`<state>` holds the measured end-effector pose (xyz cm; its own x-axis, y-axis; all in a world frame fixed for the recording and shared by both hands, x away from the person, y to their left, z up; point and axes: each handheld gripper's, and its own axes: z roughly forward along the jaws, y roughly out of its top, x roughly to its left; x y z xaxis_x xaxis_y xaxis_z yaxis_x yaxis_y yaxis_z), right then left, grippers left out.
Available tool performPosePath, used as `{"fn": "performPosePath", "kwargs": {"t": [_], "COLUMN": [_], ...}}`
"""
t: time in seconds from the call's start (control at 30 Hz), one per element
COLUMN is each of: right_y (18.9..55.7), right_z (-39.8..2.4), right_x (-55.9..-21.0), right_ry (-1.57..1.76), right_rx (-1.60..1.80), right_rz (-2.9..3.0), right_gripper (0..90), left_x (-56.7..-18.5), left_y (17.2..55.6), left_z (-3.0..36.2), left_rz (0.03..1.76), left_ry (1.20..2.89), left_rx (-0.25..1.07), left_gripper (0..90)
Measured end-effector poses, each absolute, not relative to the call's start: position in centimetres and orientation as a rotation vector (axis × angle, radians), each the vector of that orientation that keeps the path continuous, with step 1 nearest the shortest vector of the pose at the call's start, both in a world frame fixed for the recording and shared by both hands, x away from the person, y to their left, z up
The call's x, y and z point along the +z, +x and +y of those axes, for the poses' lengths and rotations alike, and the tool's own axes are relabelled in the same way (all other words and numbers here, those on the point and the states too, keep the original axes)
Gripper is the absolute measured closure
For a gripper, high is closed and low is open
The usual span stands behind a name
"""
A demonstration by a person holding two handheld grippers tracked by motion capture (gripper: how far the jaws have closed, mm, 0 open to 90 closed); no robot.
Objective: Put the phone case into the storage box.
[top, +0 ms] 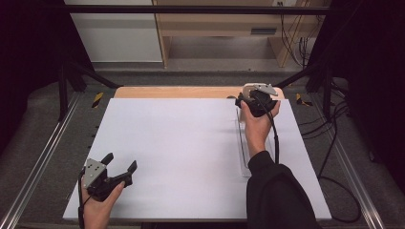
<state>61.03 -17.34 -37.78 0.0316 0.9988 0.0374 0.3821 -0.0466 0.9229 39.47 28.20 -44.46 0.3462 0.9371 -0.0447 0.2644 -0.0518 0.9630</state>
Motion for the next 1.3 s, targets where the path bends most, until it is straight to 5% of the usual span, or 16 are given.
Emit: {"fn": "performPosePath", "kwargs": {"t": [1.3], "right_y": [62.3], "right_z": [-17.9], "right_x": [-39.1], "right_ry": [1.541], "right_rx": [1.005], "right_rz": [1.449], "right_gripper": [10.7], "left_x": [-44.4], "left_y": [39.4], "left_z": [28.2], "left_rz": [1.089], "left_ry": [1.543], "left_rx": [0.804], "left_gripper": [6.9]}}
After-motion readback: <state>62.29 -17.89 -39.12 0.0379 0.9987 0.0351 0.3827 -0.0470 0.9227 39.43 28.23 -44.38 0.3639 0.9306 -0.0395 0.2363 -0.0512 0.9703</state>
